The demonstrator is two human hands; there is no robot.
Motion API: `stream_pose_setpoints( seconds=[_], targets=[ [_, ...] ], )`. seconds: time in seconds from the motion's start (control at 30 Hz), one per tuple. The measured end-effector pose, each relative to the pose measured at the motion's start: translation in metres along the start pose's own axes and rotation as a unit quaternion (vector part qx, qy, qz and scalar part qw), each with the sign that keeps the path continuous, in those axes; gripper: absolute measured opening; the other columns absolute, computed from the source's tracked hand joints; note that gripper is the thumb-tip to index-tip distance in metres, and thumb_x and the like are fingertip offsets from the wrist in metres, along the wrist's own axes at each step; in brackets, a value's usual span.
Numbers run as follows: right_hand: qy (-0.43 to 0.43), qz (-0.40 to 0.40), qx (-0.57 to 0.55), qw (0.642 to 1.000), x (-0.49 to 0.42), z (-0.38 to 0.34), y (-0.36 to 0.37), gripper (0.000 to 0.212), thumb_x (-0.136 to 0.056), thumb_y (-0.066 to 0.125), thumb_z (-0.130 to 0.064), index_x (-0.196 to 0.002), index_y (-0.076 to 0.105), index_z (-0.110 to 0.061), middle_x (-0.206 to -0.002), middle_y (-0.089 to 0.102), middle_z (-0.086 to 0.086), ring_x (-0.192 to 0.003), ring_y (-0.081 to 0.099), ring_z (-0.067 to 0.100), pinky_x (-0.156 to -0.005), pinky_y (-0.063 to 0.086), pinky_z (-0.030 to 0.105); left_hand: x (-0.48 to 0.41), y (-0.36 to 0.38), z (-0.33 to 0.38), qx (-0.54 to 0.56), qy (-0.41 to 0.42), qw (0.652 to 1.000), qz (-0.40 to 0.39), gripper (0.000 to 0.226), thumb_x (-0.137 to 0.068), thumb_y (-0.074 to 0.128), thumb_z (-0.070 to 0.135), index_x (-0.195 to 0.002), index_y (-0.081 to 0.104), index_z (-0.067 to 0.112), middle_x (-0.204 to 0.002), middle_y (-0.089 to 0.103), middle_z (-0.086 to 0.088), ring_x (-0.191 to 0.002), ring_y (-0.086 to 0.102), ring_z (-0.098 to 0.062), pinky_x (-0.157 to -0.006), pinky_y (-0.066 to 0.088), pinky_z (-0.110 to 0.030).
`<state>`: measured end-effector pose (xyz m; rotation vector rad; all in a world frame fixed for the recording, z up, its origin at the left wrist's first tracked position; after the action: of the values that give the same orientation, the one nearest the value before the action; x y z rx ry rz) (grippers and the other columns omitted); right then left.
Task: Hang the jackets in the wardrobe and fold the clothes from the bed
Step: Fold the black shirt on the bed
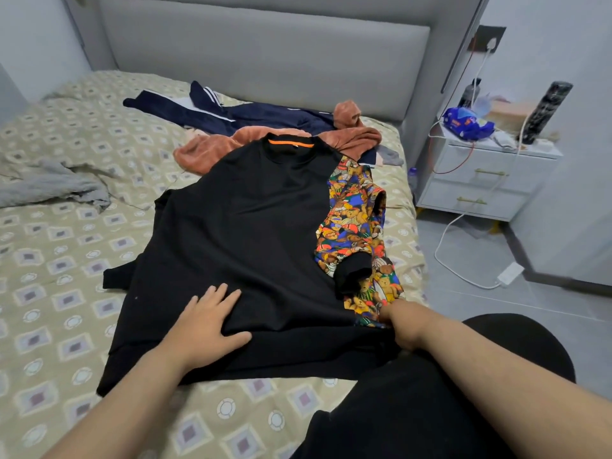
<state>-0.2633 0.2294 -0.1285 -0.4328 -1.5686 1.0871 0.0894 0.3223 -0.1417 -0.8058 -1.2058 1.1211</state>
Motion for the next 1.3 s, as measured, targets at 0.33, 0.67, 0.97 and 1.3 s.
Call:
stream_pose_setpoints(
  seconds=[0.33,0.67,0.97,1.3],
  targets=[
    [0.039,-0.007,-0.205,0.978,-0.004,0.006,-0.004,0.024,-0.093,0.046,-0.010,-0.101,0.065,0.001,-0.096,0.059,0.018,-0.090,0.053,0.029,-0.075,0.041,0.033,-0.053,-0.020,0.053,0.078,-0.001,0.990,0.115,0.049,-0.092,0.037,0.064,-0.100,0.061,0.022,-0.101,0.053,0.007,-0.104,0.053,-0.018,-0.090,0.043,-0.033],
    [0.090,0.244,-0.570,0.779,-0.032,0.032,-0.033,0.017,-0.092,0.055,-0.012,-0.081,0.068,-0.015,-0.082,0.068,0.005,-0.076,0.060,0.015,-0.064,0.043,0.022,-0.136,-0.017,0.172,0.502,-0.123,0.853,-0.073,0.038,-0.084,0.075,0.038,-0.107,0.052,0.018,-0.104,0.062,-0.004,-0.075,0.062,-0.016,-0.071,0.060,-0.038],
    [0.110,0.293,-0.601,0.736,-0.092,0.068,-0.063,0.015,-0.087,0.053,-0.023,-0.096,0.059,-0.034,-0.086,0.066,-0.005,-0.074,0.062,0.017,-0.074,0.053,0.035,-0.182,-0.073,0.139,0.602,-0.088,0.793,-0.031,0.042,-0.078,0.051,-0.023,-0.099,0.066,0.010,-0.090,0.066,-0.018,-0.072,0.061,-0.022,-0.054,0.048,-0.023],
    [0.036,0.186,-0.409,0.893,-0.172,0.087,-0.099,0.031,-0.091,0.057,-0.027,-0.122,0.060,-0.026,-0.115,0.040,-0.008,-0.110,0.053,0.015,-0.095,0.041,0.022,-0.250,-0.173,-0.028,0.086,-0.152,0.945,0.278,0.044,-0.082,0.061,0.033,-0.123,0.061,0.020,-0.123,0.063,-0.017,-0.111,0.057,-0.042,-0.091,0.050,-0.056]
  ],
)
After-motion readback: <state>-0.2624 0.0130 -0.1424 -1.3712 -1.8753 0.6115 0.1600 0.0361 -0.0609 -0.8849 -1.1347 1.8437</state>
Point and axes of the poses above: each hand's wrist, its own x-axis away from the middle knuckle, its own y-axis out of the palm, z = x × y, the point moved 4 cm from there along -x, towards the middle knuckle
